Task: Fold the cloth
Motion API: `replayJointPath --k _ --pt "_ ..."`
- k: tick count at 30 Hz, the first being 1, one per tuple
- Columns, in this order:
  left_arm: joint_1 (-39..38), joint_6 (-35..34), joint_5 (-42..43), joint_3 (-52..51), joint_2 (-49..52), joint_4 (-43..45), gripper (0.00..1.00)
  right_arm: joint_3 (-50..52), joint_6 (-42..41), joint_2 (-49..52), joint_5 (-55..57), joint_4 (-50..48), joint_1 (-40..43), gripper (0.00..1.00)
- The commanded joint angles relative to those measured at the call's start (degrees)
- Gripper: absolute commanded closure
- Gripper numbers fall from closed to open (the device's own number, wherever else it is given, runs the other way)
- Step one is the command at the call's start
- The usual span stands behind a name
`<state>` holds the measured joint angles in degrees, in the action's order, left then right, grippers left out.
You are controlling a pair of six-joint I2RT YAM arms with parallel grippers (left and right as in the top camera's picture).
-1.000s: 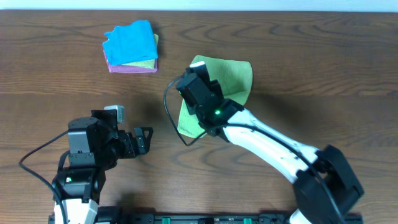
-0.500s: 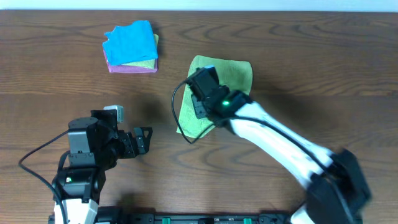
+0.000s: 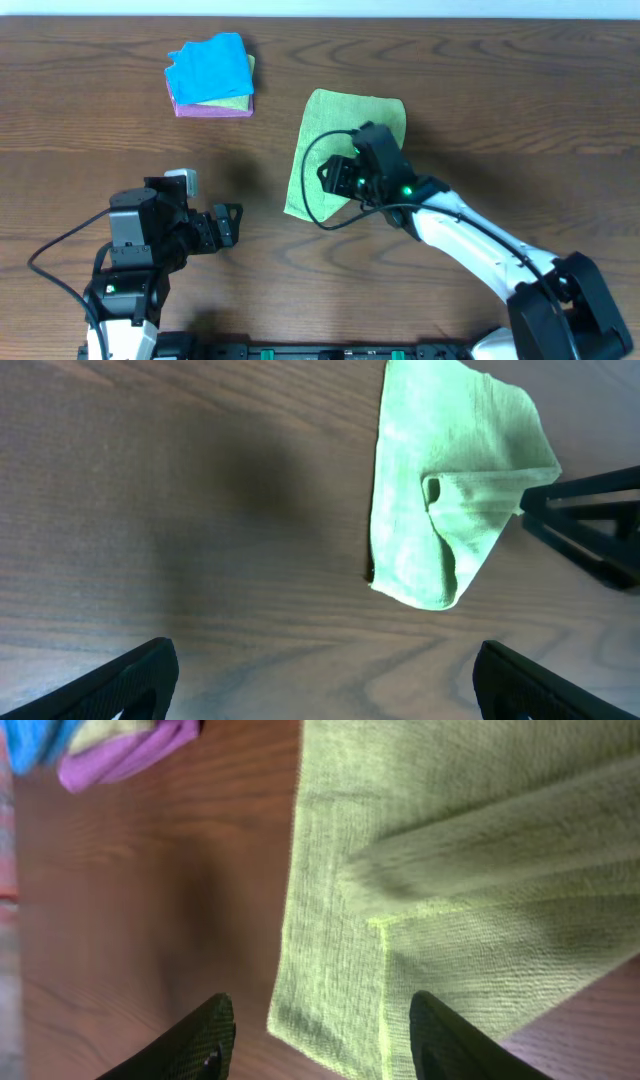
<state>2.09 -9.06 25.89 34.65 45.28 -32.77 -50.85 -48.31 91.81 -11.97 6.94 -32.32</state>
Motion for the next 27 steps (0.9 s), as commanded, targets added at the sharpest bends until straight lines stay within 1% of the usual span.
replayJointPath --k 1,4,7,12,16,19,27 --pt "-0.2 -0.5 -0.8 1.6 0.0 0.1 0.05 6.5 -10.1 0.0 -4.3 -7.5 2.7 0.45" --pt "-0.2 -0.5 -0.8 1.6 0.0 0.1 0.05 9.9 -13.7 0.1 -3.4 -13.4 3.3 0.45" --pt "-0.2 -0.9 -0.8 1.6 0.0 0.2 0.05 11.1 -16.7 0.4 -1.7 -14.4 3.4 0.46" --pt "-0.2 -0.9 -0.8 1.6 0.0 0.2 0.05 11.1 -18.7 2.1 -0.9 -17.9 3.4 0.47" --pt "-0.2 -0.9 -0.8 1.6 0.0 0.2 0.05 11.1 -21.2 4.7 -0.5 -21.2 3.4 0.48" --pt "-0.2 -0.9 -0.8 1.6 0.0 0.2 0.05 11.1 -23.4 6.7 -0.6 -23.0 3.4 0.51" --pt "-0.2 -0.9 -0.9 1.6 0.0 0.1 0.05 11.1 -23.9 7.3 0.4 -23.9 3.4 0.52"
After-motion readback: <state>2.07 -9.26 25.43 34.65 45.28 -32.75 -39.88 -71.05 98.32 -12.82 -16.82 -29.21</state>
